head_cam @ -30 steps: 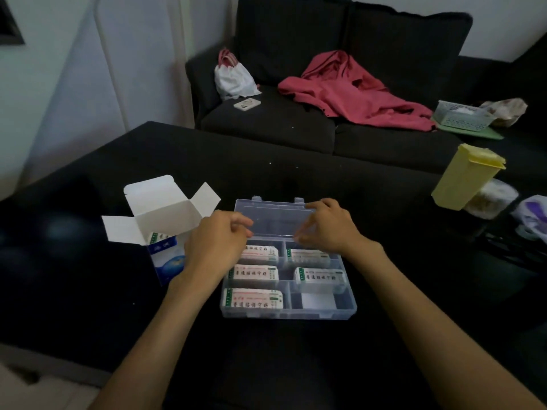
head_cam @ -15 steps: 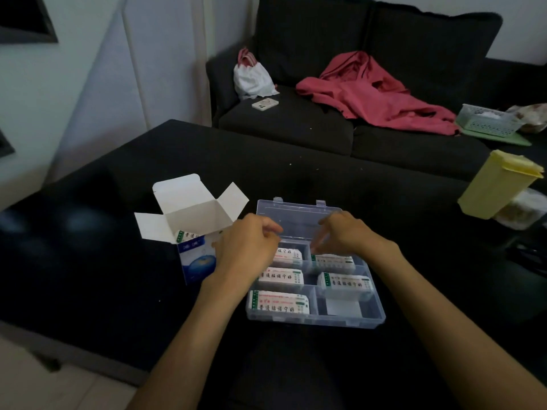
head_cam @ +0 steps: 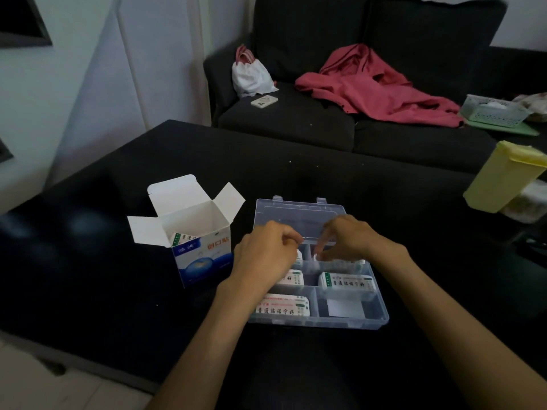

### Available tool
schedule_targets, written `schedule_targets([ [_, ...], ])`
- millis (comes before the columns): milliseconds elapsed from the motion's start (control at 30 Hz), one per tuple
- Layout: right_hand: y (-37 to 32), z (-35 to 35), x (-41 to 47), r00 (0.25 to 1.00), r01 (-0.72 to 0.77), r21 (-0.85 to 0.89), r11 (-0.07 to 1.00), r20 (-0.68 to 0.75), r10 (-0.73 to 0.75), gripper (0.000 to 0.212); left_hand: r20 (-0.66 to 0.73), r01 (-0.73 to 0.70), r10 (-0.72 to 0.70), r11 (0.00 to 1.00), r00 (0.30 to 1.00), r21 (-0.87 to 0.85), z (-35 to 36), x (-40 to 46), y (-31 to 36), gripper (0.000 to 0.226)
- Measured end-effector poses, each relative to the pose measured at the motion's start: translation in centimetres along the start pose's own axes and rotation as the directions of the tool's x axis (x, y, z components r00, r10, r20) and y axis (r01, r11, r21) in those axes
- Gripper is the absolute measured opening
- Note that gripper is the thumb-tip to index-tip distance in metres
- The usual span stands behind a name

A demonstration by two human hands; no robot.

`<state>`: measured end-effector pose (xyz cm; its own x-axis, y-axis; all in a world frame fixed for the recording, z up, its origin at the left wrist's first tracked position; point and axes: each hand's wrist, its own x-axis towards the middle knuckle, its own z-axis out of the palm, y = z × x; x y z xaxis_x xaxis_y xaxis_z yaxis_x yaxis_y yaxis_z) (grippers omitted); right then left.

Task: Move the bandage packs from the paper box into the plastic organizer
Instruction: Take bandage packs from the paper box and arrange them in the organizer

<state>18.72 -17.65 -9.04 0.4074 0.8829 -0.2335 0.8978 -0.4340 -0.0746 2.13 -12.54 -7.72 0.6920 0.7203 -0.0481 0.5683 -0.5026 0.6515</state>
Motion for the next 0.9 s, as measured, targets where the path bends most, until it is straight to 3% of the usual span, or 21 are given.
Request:
schedule_targets([
  [267,1.0,-1.0,-1.6,0.999,0.025,0.187,0.982,0.039,-0.033,0.015,0.216,0.034,-0.046,0.998,0.975,0.062,1.7,0.5,1.8,0.039],
  [333,1.6,-1.6,-2.0,0.999,-0.033,0.260,0.965,0.001,0.034,0.009,0.215,0.039,-0.052,0.997,0.975,0.065,2.0,0.6,2.1,0.037],
  [433,2.8,-2.2,-2.6,0.965,-0.223,0.394,0.892,-0.037,0.258,0.013,0.188,0.058,-0.078,0.992,0.979,0.114,2.5,1.1,2.7,0.033],
  [500,3.4,-2.1,-3.0,0.931,-0.345,0.401,0.849,0.027,0.365,0.016,0.154,0.030,-0.063,0.978,0.986,0.209,2.8,1.2,3.4,0.033],
  [633,3.9,-1.7,-3.3,0.880,-0.476,0.421,0.772,0.235,0.414,0.014,0.138,-0.033,-0.020,0.927,0.990,0.374,3.5,0.9,4.7,0.036],
  [767,4.4,-1.9,-3.3,0.855,-0.517,0.464,0.719,0.319,0.409,0.016,0.175,-0.024,-0.062,0.893,0.983,0.450,4.3,1.2,5.5,0.036],
  [900,4.4,-2.1,-3.1,0.863,-0.501,0.481,0.720,0.342,0.372,0.010,0.180,0.015,-0.091,0.923,0.979,0.385,4.2,1.7,5.6,0.039],
])
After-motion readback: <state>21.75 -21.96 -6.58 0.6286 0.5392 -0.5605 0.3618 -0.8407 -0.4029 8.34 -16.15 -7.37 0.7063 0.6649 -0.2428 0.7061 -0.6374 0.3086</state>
